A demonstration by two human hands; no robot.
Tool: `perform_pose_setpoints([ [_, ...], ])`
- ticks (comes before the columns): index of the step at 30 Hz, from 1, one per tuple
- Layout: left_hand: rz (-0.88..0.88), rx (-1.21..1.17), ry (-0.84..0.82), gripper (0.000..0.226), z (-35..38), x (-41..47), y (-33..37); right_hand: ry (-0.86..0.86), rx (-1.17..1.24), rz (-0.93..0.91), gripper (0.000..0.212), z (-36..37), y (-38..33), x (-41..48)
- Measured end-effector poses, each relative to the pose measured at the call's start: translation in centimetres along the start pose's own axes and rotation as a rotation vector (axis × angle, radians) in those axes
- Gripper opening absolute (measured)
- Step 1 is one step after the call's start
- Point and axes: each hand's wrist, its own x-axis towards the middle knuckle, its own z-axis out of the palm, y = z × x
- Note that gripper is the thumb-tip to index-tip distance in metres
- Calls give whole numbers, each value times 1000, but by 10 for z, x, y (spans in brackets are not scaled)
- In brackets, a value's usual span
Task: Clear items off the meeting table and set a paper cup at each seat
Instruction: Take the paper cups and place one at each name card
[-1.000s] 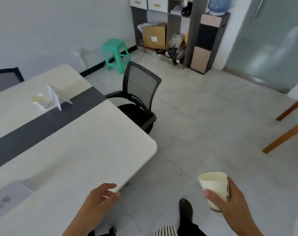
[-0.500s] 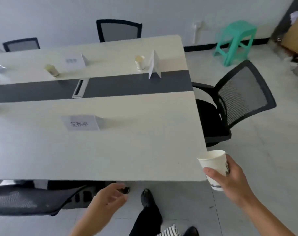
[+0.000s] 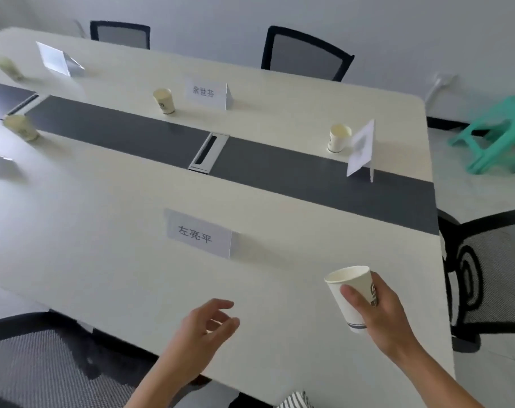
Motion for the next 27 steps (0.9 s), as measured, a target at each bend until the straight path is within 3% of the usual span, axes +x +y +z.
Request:
perform_pose_setpoints([
  [6, -105, 8, -10, 20, -44, 40, -26, 22, -105, -59, 55, 65, -49, 130],
  [14, -269, -32, -40, 19, -51, 55, -60, 8, -203, -122, 62, 151, -71, 278],
  [20, -388, -42, -55, 21, -48, 56, -76, 11, -247, -72, 67, 184, -33, 306],
  [27, -398, -16, -44, 20, -39, 58, -81, -5, -330, -97, 61, 184, -7, 305],
])
